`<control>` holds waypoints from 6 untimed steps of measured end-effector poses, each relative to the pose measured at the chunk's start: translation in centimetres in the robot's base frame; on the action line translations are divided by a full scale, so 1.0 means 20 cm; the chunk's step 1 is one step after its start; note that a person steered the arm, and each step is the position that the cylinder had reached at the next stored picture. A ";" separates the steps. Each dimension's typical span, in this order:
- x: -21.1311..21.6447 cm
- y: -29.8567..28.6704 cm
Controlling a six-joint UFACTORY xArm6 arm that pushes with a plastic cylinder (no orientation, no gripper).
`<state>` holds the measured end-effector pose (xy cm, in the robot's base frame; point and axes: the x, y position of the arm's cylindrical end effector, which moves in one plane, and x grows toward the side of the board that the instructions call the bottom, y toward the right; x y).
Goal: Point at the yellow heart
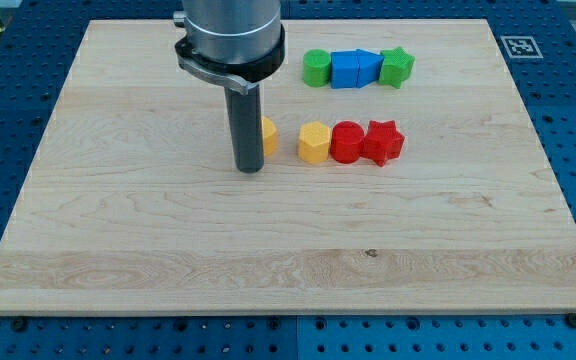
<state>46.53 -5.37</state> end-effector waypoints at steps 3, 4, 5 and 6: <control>-0.03 -0.11; -0.20 -0.11; -0.23 -0.11; -0.23 -0.11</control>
